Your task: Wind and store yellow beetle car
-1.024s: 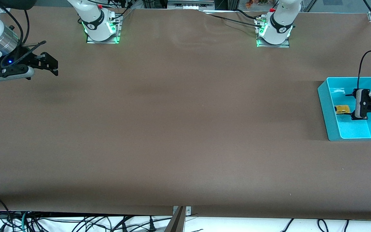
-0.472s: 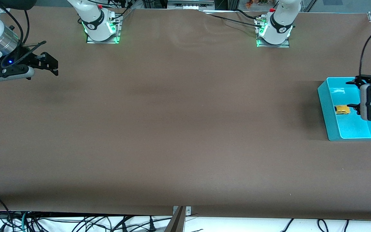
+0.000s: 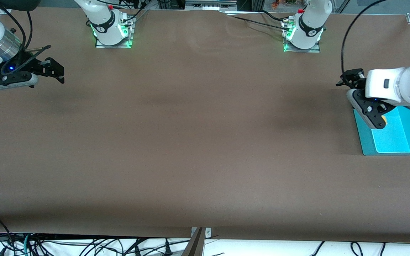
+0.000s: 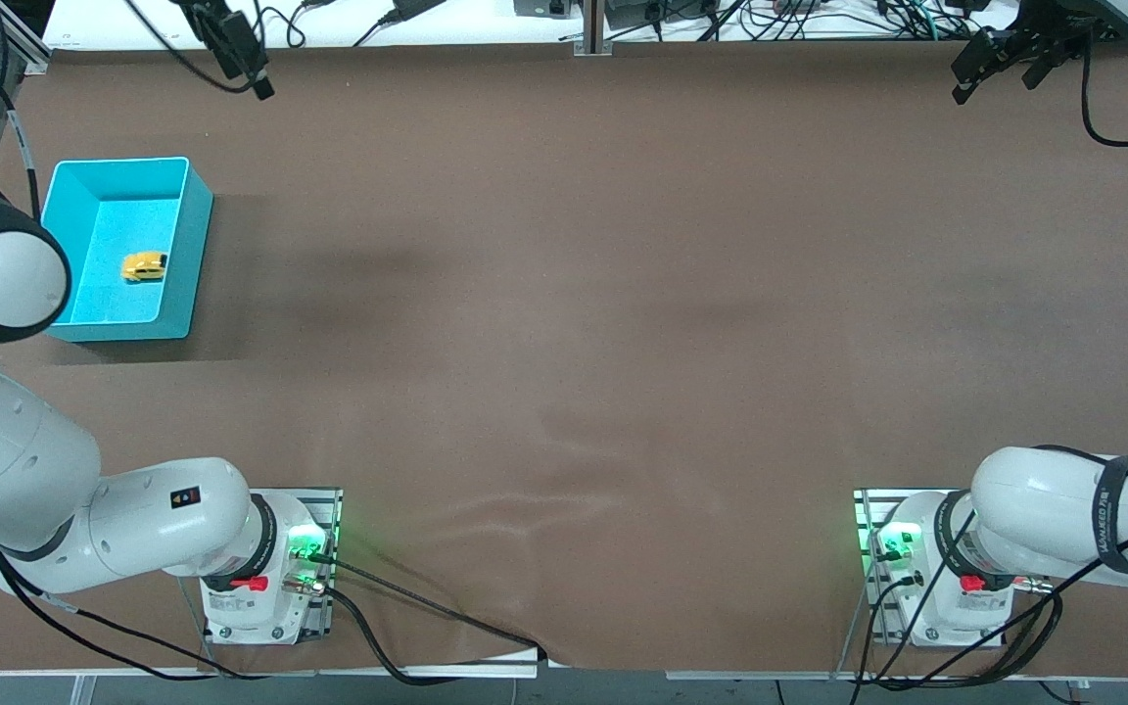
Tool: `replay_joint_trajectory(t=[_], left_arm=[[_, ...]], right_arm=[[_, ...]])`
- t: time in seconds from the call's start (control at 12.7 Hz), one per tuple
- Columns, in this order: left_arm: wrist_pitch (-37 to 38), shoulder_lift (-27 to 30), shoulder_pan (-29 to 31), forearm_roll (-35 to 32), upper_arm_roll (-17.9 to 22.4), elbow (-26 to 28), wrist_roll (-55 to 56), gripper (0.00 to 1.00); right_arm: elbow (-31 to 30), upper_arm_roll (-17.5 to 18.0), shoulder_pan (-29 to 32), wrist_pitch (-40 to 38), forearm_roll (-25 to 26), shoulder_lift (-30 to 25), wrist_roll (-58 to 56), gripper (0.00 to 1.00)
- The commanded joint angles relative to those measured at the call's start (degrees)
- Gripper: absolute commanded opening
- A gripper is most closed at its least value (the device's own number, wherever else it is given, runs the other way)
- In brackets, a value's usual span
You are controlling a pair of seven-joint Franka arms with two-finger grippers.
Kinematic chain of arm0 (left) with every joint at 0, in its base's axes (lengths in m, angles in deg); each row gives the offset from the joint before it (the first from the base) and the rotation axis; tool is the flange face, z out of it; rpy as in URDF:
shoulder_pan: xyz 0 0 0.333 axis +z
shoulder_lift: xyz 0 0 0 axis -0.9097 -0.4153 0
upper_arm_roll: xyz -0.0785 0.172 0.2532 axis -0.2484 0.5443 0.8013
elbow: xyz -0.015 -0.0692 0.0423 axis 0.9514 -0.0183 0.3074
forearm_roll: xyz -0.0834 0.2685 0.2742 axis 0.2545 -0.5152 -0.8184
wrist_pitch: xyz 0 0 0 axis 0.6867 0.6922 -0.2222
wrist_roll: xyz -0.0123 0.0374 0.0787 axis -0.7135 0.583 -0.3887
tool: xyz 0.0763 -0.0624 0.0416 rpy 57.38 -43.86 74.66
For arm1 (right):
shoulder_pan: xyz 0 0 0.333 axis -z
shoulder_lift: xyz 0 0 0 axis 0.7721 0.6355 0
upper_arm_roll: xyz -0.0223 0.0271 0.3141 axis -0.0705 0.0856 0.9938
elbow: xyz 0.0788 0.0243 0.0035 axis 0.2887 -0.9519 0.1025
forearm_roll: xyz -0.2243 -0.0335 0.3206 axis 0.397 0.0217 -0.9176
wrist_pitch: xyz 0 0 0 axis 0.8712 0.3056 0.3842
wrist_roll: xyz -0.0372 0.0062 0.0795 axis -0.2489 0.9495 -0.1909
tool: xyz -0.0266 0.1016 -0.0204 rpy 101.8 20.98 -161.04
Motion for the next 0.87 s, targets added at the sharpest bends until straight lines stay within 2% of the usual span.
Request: replay_joint_trajectory(t=[0.0, 0.16, 0.24, 0.63, 0.79], left_arm=[[0.4, 4.1, -10.0, 0.6, 9.5, -0.8, 20.6, 1.00], [0.4, 5.9, -10.1, 0.5, 9.8, 0.2, 33.2, 1.00], [0.4, 6.0, -9.8, 0.6, 10.1, 1.1, 34.4, 1.00], [-1.0, 7.8, -11.1, 0.5, 18.8, 3.2, 30.7, 1.00], [-3.3, 11.5, -12.8, 0.6, 20.1, 8.2, 30.3, 1.00]], right_arm=[[1.1, -0.1, -0.2, -1.2, 0.3, 0.3, -0.6, 1.00], [1.1, -0.1, -0.2, -1.2, 0.3, 0.3, -0.6, 1.00], [1.0, -0.1, -0.2, -1.2, 0.3, 0.3, -0.6, 1.00], [1.0, -0.1, -0.2, -1.3, 0.2, 0.3, -1.4, 1.00], [1.0, -0.1, -0.2, -1.3, 0.2, 0.3, -1.4, 1.00]])
